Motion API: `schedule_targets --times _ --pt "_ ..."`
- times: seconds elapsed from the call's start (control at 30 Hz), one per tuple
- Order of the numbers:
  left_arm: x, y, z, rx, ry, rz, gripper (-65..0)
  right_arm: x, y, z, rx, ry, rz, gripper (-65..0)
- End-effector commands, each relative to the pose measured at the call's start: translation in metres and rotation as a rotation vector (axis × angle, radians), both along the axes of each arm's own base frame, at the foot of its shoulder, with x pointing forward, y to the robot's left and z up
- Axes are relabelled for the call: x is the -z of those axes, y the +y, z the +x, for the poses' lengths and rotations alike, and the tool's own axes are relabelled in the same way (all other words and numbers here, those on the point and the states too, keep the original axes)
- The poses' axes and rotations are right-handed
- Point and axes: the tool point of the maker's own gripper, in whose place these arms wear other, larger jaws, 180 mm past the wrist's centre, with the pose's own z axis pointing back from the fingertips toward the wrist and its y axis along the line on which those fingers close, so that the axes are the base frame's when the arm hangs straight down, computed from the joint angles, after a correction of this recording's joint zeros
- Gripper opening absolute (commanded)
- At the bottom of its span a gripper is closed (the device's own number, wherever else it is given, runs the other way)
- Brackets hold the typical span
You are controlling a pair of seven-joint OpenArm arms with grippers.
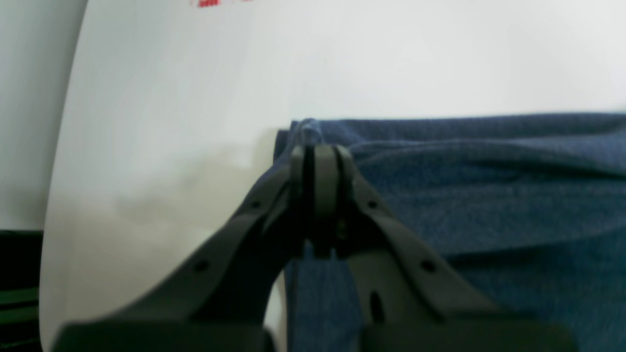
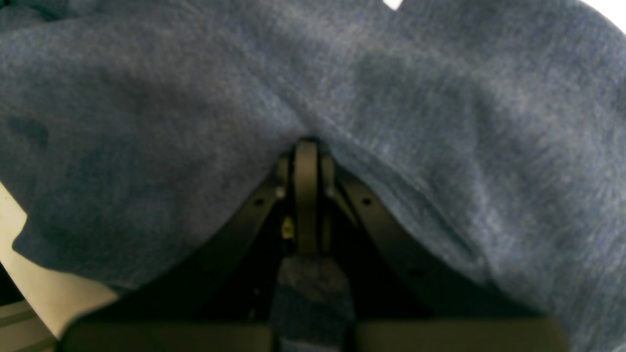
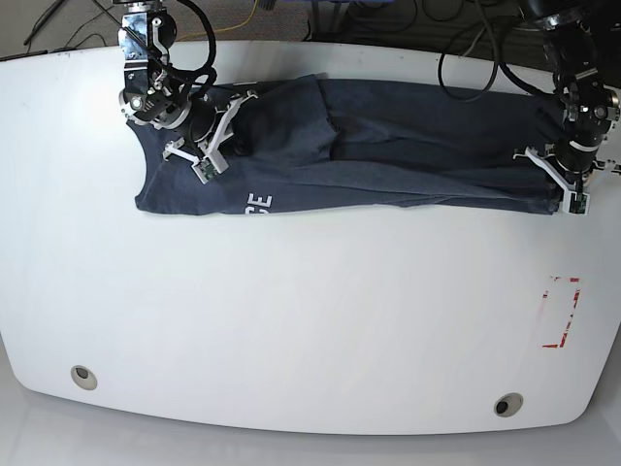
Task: Layout the t-shirt on the table in an organized manner, then fold the t-shirt properly
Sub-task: 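Pull the grasped shirt edge with the left gripper away from the right gripper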
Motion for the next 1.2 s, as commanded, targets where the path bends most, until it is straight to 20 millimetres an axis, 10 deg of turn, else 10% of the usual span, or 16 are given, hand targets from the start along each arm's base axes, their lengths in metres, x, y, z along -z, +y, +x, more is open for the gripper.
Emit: schedule_targets --times 0.0,0.8,1.17 --pt "-0.017 0.005 0.002 0.003 -0.043 0.034 -65.0 0.005 -0.008 0.001 0.005 0.018 -0.040 -65.0" --pt "0.000 0.002 -0.025 0.019 0.035 0.045 -64.6 0.008 -0.009 0.002 0.011 0.026 -0.039 -65.0" --pt "0.000 0.007 -0.046 -0.004 0.097 0.071 -38.9 0.006 -0.004 0.006 0.015 0.019 -0.028 -65.0"
